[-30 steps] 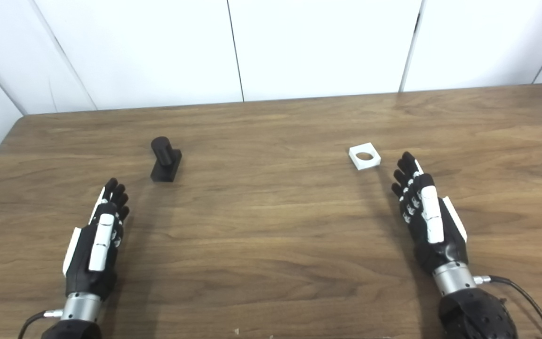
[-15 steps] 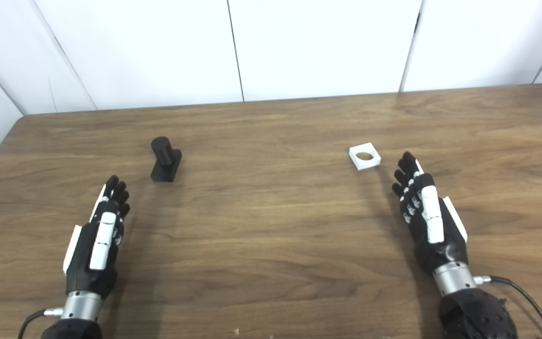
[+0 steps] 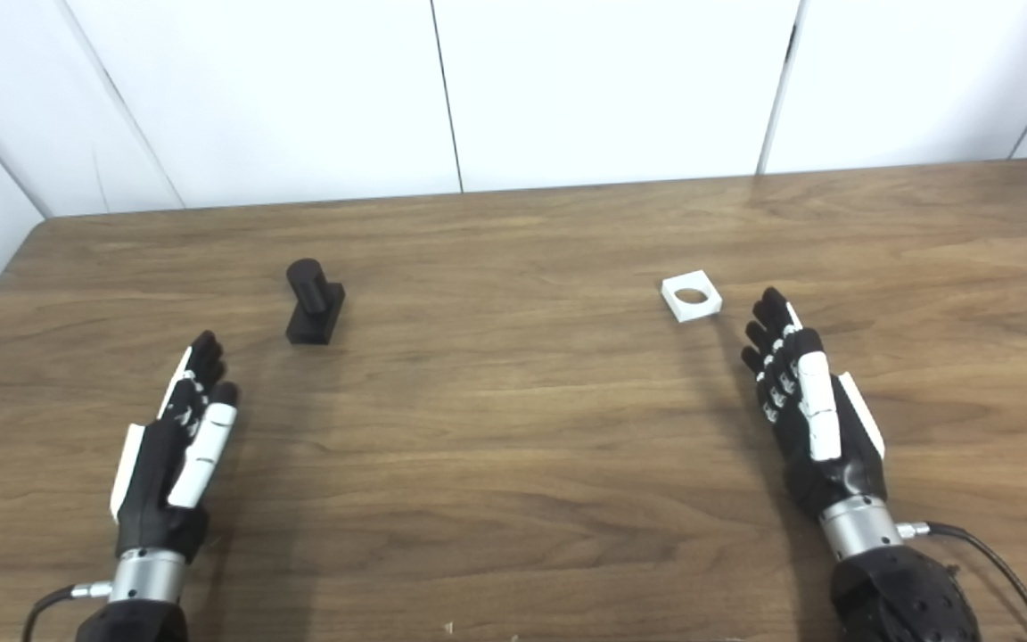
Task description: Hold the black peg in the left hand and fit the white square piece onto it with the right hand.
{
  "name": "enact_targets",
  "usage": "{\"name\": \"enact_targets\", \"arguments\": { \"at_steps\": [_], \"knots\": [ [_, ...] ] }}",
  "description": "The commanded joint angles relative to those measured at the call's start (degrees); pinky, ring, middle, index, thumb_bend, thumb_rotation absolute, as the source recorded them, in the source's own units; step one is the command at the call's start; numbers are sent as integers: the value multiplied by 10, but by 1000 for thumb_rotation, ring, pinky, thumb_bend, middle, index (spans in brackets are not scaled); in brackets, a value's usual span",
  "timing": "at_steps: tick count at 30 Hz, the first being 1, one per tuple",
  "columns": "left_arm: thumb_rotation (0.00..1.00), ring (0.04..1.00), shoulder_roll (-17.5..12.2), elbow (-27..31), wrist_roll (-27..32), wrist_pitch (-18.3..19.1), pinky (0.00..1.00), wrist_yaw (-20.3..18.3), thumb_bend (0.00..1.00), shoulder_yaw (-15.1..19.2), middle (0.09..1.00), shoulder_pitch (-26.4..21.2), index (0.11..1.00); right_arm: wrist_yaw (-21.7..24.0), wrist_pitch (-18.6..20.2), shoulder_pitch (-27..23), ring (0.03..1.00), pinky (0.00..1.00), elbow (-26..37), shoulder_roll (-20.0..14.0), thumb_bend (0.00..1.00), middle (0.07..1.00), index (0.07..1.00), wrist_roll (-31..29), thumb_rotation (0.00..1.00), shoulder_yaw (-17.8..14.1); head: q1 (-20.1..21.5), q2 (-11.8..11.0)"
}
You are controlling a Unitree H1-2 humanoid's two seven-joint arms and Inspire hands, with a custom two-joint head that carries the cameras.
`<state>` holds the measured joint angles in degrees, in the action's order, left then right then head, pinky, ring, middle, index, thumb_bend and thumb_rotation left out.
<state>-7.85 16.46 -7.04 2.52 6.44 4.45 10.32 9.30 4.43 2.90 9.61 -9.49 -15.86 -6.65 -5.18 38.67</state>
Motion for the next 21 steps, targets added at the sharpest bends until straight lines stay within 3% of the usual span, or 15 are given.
{"name": "enact_targets", "arguments": {
  "at_steps": [1, 5, 8, 15, 21],
  "knots": [
    [692, 967, 19, 36, -116, 33, 940, 39, 617, -7, 971, -26, 930, 9, -22, -14, 1000, 1000, 9, -3, 530, 1000, 998, -6, 1000, -1, 0, 1],
    [539, 952, 24, 44, -236, 102, 922, 68, 701, -22, 946, -50, 894, 9, -24, -14, 1000, 1000, 6, -4, 534, 1000, 994, -6, 1000, -1, -1, 0],
    [411, 980, 20, 41, -289, 154, 920, 59, 756, -35, 953, -74, 899, 5, -17, -12, 1000, 1000, 9, -3, 544, 1000, 988, -4, 1000, -1, -1, 0],
    [407, 976, 12, 0, -365, 201, 879, 55, 847, -51, 943, -119, 857, -5, -14, -12, 1000, 1000, 5, -3, 596, 1000, 970, 12, 1000, 0, -1, -4],
    [450, 979, 2, -33, -410, 237, 919, 32, 860, -69, 949, -156, 859, -8, -12, -15, 1000, 988, 2, -4, 600, 1000, 965, 22, 1000, -1, -3, -9]
  ]
}}
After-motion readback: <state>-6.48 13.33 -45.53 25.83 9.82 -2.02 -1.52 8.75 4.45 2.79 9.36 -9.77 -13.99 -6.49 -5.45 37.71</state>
